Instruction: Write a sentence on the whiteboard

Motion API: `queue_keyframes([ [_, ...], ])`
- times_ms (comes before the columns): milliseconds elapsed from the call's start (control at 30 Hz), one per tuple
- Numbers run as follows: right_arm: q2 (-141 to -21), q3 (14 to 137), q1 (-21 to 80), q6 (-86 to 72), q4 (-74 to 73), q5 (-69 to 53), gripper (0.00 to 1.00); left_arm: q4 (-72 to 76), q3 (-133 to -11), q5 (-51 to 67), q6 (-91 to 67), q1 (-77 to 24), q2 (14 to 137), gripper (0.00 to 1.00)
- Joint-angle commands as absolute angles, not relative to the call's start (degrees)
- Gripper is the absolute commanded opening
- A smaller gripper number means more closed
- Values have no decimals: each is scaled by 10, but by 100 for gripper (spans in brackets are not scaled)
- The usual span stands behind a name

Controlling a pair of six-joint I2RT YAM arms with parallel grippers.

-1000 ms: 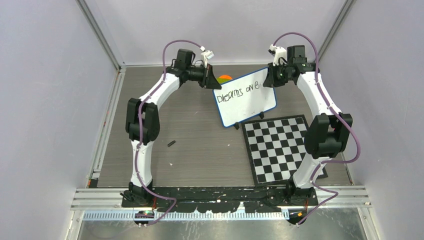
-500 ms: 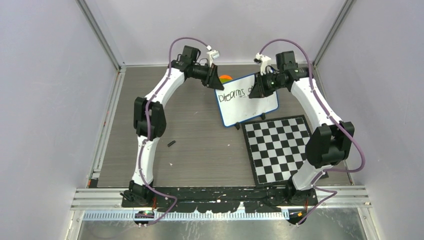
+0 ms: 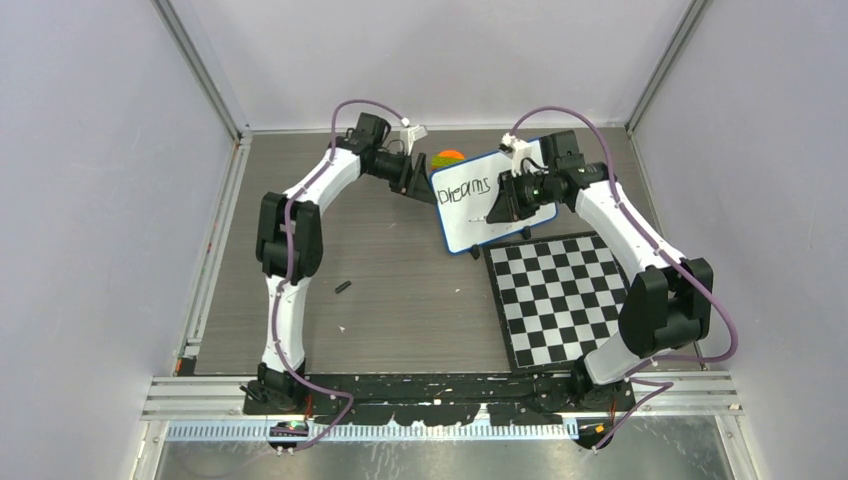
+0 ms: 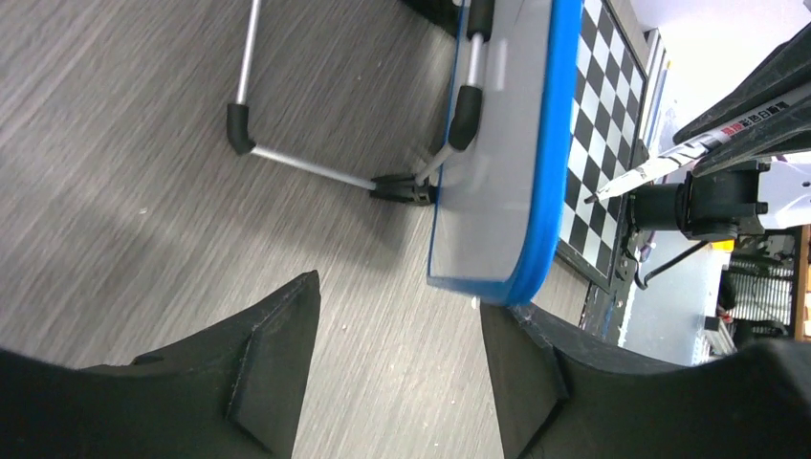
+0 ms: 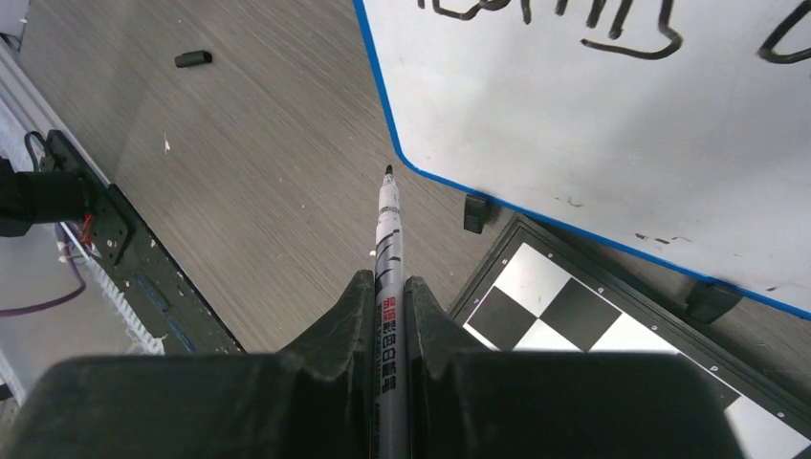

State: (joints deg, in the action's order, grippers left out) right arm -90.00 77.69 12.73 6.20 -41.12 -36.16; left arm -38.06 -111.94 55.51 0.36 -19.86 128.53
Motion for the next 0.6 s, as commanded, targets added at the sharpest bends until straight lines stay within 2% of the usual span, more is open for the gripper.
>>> queue_keyframes([
  [0,-861,750,138,38,-336,-362,0,-324,-1064,564,-20,-195,1226,64],
  [333,-887,729,194,49,-261,-287,0,-259,-1042,597,-74,-198,1240,63],
  [567,-911,722,210,59,-237,-252,0,-231,-1032,610,-86,-214,1243,57],
])
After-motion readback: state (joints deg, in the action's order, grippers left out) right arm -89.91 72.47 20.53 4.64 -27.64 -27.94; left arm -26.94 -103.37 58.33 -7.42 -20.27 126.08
